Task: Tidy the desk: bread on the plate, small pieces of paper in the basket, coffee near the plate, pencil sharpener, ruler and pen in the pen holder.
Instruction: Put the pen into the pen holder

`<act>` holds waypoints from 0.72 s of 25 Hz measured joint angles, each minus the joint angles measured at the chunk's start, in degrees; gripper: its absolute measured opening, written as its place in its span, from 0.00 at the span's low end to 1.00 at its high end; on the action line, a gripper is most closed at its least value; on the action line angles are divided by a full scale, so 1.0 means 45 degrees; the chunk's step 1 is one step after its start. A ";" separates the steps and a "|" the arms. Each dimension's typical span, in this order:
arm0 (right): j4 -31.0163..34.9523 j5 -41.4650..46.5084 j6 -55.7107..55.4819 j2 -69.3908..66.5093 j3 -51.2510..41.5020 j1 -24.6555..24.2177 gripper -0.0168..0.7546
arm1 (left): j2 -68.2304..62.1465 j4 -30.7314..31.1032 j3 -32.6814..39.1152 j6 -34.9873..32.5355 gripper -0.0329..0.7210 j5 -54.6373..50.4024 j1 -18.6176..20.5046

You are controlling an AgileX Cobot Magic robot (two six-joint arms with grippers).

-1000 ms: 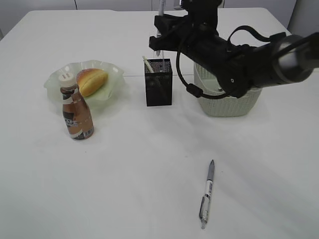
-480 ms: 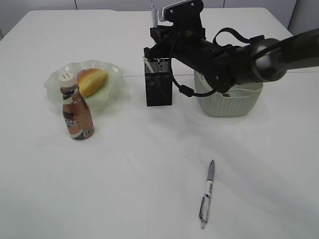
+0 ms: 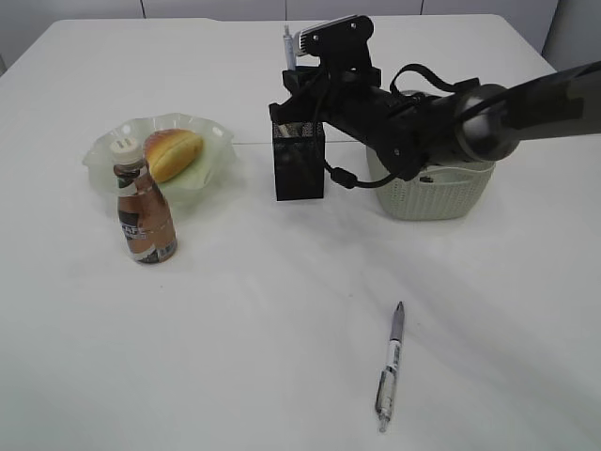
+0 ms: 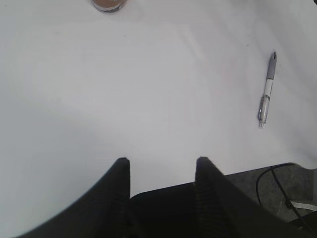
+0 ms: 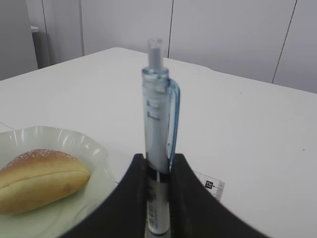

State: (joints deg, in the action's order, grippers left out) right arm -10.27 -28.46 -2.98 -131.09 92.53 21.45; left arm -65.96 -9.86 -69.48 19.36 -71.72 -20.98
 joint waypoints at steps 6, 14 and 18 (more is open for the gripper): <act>-0.0002 0.0145 0.0051 -0.0184 0.0217 0.0000 0.13 | 0.0000 0.0000 0.0000 0.0000 0.45 0.0000 0.0000; 0.0560 0.0456 0.0344 -0.0216 0.0243 0.0000 0.15 | 0.0000 0.0000 0.0000 0.0000 0.45 0.0000 0.0000; 0.0600 0.0659 0.0392 -0.0216 0.0243 0.0000 0.21 | 0.0000 0.0000 0.0000 0.0000 0.45 0.0000 0.0000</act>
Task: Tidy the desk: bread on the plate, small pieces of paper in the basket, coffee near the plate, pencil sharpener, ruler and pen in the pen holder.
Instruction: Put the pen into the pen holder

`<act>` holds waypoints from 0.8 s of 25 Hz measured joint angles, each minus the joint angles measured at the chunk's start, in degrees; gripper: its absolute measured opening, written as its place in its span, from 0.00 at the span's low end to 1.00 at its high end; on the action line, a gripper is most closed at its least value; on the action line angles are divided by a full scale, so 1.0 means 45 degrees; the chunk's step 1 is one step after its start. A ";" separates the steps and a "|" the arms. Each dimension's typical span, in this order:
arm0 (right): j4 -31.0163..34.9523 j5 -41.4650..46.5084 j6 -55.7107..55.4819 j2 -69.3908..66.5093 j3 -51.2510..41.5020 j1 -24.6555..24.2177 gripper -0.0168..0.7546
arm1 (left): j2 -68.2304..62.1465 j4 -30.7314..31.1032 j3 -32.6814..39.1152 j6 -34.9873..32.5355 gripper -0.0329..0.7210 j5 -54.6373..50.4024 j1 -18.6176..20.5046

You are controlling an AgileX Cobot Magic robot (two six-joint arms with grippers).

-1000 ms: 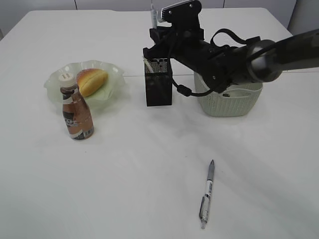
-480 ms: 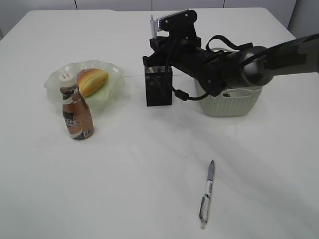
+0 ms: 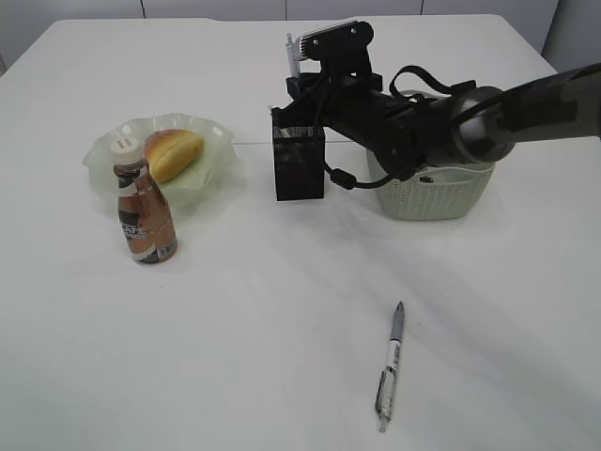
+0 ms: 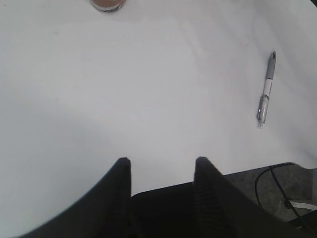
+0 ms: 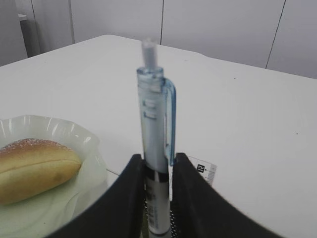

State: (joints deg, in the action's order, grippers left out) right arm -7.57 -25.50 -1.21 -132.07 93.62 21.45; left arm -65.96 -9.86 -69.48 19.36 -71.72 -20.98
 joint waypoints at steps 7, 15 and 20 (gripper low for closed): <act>0.0020 0.0103 0.0029 0.0000 0.0000 -0.0052 0.38 | 0.0000 -0.0052 0.0000 0.0000 0.45 0.0000 0.0000; 0.0111 0.1010 0.0029 0.0062 0.0135 -0.0052 0.40 | 0.0000 -0.0052 0.0000 0.0000 0.45 0.0000 0.0000; 0.0370 0.3392 0.0029 0.1087 0.0196 -0.0052 0.40 | 0.0000 -0.0052 0.0000 0.0000 0.45 0.0000 0.0000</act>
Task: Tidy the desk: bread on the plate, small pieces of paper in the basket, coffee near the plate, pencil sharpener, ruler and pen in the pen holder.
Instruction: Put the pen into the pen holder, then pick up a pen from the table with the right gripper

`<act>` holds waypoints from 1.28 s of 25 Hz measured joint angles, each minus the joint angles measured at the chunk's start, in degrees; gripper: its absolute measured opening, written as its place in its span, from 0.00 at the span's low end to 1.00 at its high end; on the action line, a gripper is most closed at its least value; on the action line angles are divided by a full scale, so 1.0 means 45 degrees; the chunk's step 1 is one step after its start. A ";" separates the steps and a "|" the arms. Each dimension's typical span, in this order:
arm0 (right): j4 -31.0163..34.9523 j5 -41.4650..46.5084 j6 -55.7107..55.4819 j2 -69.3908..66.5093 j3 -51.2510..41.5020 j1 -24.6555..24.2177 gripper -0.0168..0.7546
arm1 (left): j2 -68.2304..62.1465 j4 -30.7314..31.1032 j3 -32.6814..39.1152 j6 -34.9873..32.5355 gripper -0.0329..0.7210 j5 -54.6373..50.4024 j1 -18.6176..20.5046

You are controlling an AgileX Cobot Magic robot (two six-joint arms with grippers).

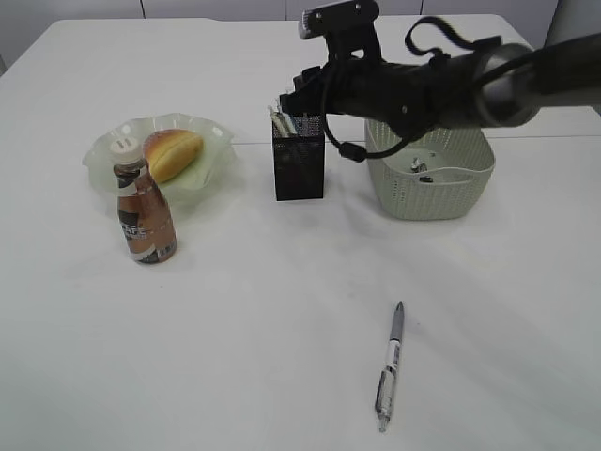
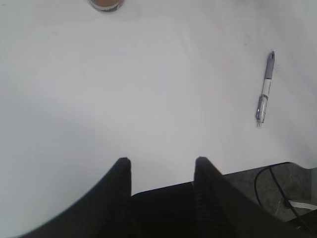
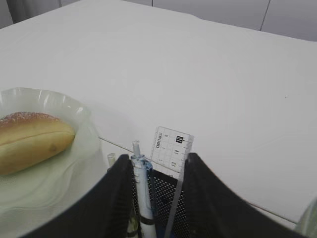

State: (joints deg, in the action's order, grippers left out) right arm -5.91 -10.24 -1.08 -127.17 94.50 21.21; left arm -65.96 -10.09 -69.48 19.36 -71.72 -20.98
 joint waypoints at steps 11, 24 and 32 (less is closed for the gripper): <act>0.0598 0.8774 -0.1050 0.4184 0.0005 0.0000 0.40 | 0.0000 0.0043 0.0000 0.0000 0.45 0.0000 0.0000; 0.0849 1.6823 -0.5415 0.5910 0.0134 0.0000 0.40 | 0.0000 0.0043 0.0000 -0.0006 0.45 0.0000 0.0000; 0.1013 1.7836 -0.6743 0.4368 0.0134 0.0000 0.40 | 0.0000 0.0053 0.0000 -0.0027 0.45 0.0000 0.0000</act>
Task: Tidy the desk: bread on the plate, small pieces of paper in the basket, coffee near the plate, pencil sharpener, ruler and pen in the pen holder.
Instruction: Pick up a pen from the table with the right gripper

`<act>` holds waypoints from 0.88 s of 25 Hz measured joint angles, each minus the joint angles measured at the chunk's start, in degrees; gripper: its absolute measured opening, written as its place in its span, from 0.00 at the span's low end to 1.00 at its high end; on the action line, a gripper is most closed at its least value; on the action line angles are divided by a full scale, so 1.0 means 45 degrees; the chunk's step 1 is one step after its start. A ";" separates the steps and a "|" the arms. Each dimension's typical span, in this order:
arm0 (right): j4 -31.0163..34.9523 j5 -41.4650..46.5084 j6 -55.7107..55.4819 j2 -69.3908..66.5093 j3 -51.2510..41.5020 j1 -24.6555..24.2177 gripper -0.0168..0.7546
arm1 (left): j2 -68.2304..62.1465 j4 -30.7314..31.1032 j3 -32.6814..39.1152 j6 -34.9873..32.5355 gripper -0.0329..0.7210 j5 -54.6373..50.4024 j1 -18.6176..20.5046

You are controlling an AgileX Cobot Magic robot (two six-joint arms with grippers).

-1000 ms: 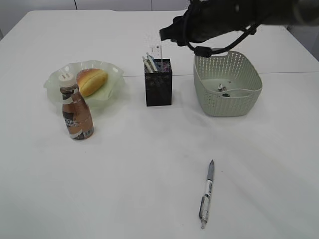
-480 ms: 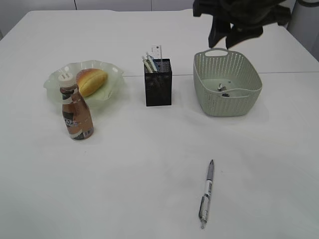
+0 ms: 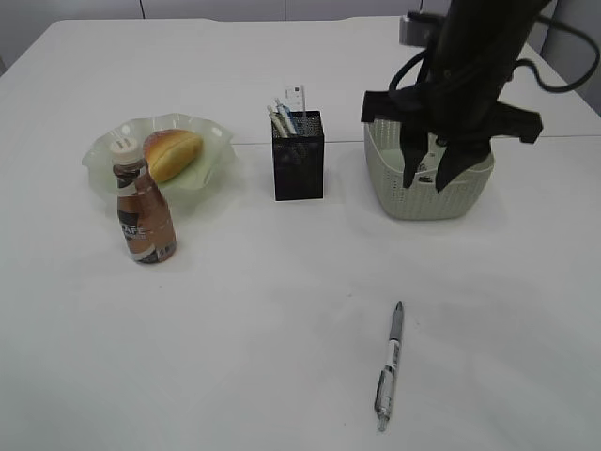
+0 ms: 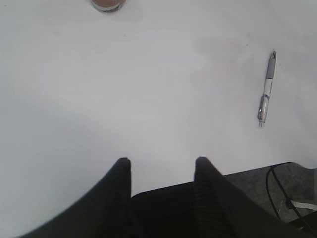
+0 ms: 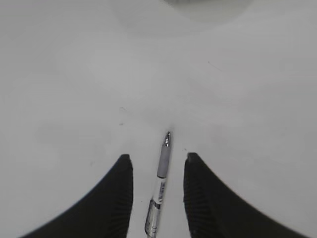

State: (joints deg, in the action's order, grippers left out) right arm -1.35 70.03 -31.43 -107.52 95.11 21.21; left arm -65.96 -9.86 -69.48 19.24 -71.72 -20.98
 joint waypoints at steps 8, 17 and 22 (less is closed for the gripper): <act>0.0370 0.0006 -0.0125 -0.1940 0.0000 0.0042 0.40 | 0.0000 0.0086 0.0000 -0.0113 0.45 0.0000 0.0000; 0.1318 0.0006 -0.0235 -0.2825 0.0000 0.0042 0.40 | 0.0000 0.0857 0.0000 -0.0278 0.45 0.0000 0.0000; 0.1318 0.0006 -0.0118 -0.2833 0.0008 0.0042 0.40 | 0.0000 0.0876 0.0000 -0.0299 0.45 0.0000 0.0000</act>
State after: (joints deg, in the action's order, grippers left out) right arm 4.58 70.05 -31.96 -120.27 95.14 21.40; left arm -65.96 -5.91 -69.48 17.89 -71.72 -20.98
